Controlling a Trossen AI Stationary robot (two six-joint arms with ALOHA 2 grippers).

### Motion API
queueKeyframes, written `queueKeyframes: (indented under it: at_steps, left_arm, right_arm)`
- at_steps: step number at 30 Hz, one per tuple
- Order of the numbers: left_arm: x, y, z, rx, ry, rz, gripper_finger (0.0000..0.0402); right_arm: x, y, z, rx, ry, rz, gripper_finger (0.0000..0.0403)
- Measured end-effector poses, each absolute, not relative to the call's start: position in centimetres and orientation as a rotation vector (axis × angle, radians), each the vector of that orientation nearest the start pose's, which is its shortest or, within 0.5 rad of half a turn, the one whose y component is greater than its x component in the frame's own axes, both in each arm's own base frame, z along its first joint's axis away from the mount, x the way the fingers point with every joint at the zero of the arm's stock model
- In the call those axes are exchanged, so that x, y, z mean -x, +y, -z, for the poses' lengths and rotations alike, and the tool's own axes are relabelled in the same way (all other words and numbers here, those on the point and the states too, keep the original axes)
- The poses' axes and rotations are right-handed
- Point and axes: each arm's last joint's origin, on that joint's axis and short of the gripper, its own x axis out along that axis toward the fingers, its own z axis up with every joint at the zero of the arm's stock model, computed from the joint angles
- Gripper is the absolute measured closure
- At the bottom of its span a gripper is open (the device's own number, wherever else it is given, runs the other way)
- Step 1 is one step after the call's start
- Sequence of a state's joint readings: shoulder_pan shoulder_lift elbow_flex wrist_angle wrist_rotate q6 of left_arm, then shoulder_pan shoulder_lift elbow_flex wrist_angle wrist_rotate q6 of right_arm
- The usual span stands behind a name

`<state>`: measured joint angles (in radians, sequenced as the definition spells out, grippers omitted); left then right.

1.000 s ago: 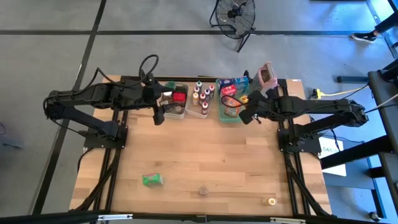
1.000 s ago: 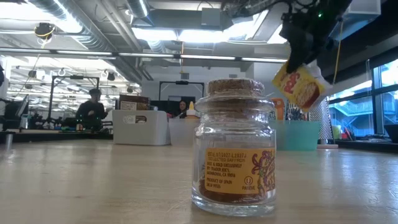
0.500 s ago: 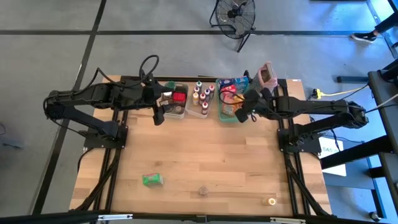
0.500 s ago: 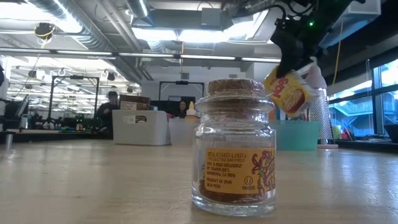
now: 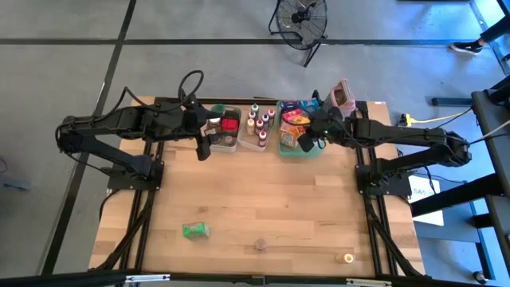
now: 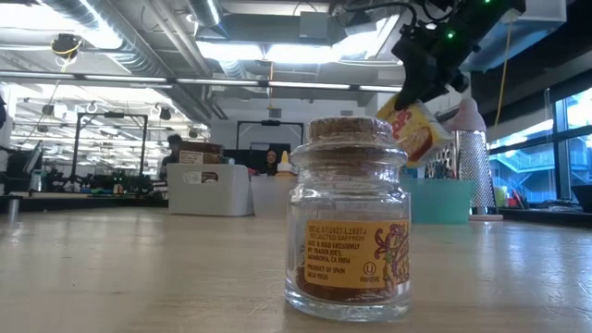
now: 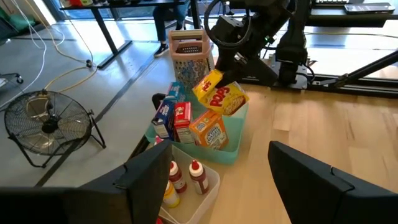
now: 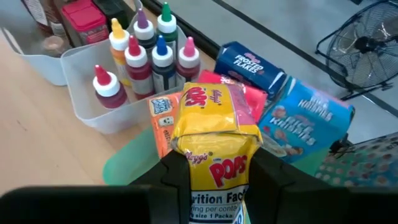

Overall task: Pick & Place Kitchen Items
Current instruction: Put the yellow cereal box into the green bin

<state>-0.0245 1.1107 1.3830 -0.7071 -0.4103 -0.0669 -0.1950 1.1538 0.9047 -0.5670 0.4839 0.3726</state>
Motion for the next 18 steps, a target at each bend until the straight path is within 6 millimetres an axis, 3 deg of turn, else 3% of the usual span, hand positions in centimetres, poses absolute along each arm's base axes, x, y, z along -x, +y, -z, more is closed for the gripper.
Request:
queueKeyframes:
  at_steps: [18]
  left_arm:
    - [-20.75,0.61,-42.2,-0.005,0.432,-0.388,0.0139]
  right_arm:
    - [-21.74,-6.74,-27.13,-0.211,0.771,0.722,0.0295]
